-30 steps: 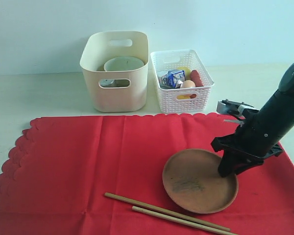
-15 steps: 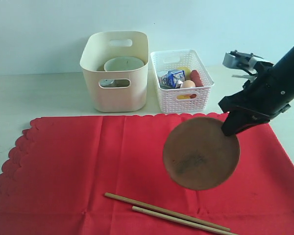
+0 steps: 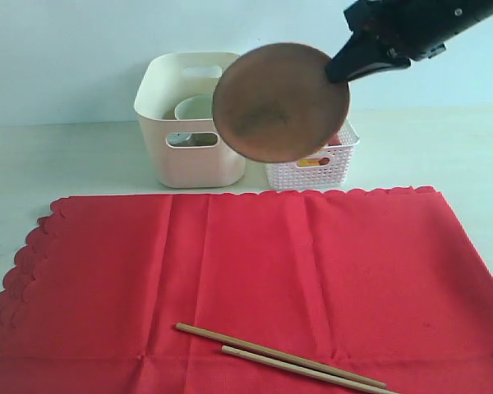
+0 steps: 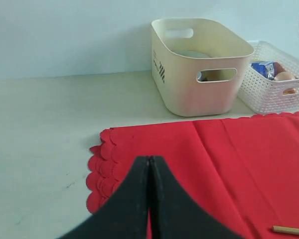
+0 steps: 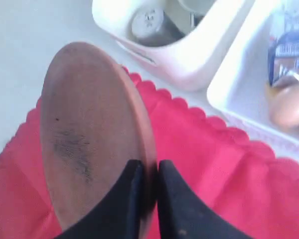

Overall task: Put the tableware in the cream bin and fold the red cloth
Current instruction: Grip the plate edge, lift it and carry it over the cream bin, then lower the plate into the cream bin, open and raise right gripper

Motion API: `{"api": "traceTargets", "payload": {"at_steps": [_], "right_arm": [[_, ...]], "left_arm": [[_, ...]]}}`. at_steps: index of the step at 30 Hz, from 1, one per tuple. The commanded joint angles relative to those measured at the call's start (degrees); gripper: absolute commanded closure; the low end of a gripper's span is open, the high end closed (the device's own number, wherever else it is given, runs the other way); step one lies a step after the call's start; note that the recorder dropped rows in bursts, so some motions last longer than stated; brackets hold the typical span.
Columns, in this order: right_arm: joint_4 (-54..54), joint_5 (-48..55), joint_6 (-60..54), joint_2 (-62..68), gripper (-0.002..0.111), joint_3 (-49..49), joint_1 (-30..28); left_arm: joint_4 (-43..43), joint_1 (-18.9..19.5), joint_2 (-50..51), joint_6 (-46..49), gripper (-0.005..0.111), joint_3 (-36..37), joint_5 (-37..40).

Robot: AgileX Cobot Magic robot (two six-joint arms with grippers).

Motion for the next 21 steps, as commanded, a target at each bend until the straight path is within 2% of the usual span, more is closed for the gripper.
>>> {"api": "traceTargets", "payload": {"at_steps": [1,11,15,21], "right_arm": [[2.8,0.7,1.9,7.4,0.108,-11.9,0.1],[2.9,-0.1,7.3,24.6,0.108,-36.7,0.7],[2.1,-0.9,8.5,31.2,0.108,-46.9,2.9],[-6.3,-6.4,10.4,38.6,0.108,-56.4,7.4]], "left_arm": [[-0.7,0.1,0.3,-0.2,0.107,0.1,-1.7],[-0.9,0.1,0.3,-0.2,0.107,0.1,-2.5],[-0.9,0.1,0.3,-0.2,0.107,0.1,-2.5],[-0.9,0.1,0.3,-0.2,0.107,0.1,-2.5]]}}
